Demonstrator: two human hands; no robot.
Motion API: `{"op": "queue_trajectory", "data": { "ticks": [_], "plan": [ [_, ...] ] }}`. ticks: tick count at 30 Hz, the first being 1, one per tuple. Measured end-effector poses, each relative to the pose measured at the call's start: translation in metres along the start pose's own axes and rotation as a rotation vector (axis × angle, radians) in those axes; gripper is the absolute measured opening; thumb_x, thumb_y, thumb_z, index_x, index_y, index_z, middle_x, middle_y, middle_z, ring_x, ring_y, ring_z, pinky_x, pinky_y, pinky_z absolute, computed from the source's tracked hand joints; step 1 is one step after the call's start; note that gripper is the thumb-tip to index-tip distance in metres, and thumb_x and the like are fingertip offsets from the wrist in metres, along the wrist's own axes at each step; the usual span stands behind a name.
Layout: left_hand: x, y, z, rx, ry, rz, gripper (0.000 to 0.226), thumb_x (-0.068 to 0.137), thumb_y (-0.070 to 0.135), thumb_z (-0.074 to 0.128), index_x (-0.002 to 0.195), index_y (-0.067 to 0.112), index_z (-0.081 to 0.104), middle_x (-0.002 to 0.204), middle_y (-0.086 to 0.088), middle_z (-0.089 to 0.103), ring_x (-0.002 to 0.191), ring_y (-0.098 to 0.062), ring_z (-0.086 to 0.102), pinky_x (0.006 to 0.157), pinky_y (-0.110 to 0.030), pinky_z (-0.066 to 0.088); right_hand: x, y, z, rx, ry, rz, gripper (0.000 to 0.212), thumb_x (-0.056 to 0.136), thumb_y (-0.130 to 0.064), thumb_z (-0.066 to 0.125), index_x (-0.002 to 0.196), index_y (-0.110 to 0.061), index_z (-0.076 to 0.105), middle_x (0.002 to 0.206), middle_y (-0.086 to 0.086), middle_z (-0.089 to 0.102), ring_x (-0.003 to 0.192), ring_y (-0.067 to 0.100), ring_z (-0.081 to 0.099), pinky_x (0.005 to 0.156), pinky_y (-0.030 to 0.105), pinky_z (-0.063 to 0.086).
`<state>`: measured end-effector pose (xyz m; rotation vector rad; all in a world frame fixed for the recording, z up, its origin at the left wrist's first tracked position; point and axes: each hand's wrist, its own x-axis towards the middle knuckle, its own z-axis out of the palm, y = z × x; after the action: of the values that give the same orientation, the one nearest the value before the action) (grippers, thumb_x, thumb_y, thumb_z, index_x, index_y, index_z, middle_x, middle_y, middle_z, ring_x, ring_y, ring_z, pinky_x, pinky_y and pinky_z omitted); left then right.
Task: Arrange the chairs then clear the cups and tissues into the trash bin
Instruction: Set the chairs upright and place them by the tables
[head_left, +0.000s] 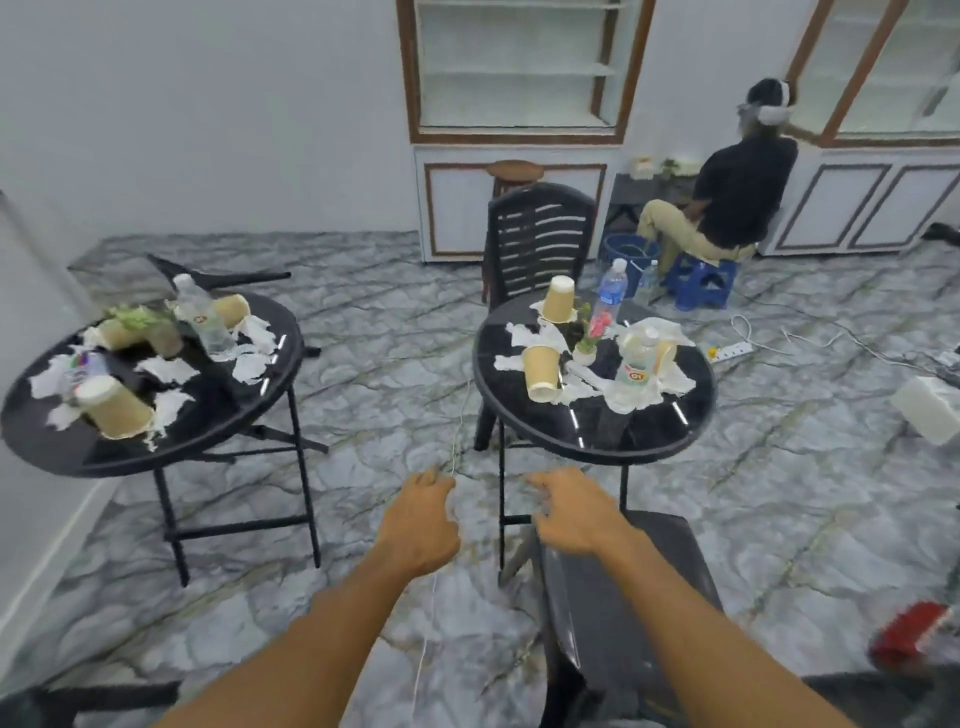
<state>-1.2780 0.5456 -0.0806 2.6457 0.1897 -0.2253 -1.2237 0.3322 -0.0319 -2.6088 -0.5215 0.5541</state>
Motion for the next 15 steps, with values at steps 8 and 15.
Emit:
{"op": "queue_trajectory", "data": {
  "ticks": [8,15],
  "plan": [
    [0.104,-0.083,-0.107,-0.006,0.063,-0.112,0.059,0.087,0.027,0.064,0.142,0.019,0.044,0.149,-0.006,0.039,0.141,-0.027,0.029,0.109,-0.044,0.039,0.162,-0.101,-0.013,-0.057,-0.033,-0.098,0.063,0.08,-0.023,0.059,0.141,-0.023,0.044,0.134,0.006,0.056,0.114,0.027,0.058,0.087,0.041,0.053],
    [0.202,-0.117,-0.141,-0.032,0.051,-0.156,0.06,0.088,0.024,0.064,0.143,0.018,0.043,0.152,-0.006,0.037,0.142,-0.024,0.028,0.111,-0.038,0.035,0.286,-0.136,-0.025,-0.065,-0.06,-0.159,0.06,0.082,-0.025,0.06,0.14,-0.02,0.047,0.141,0.004,0.051,0.129,0.023,0.047,0.101,0.038,0.046]
  ]
}}
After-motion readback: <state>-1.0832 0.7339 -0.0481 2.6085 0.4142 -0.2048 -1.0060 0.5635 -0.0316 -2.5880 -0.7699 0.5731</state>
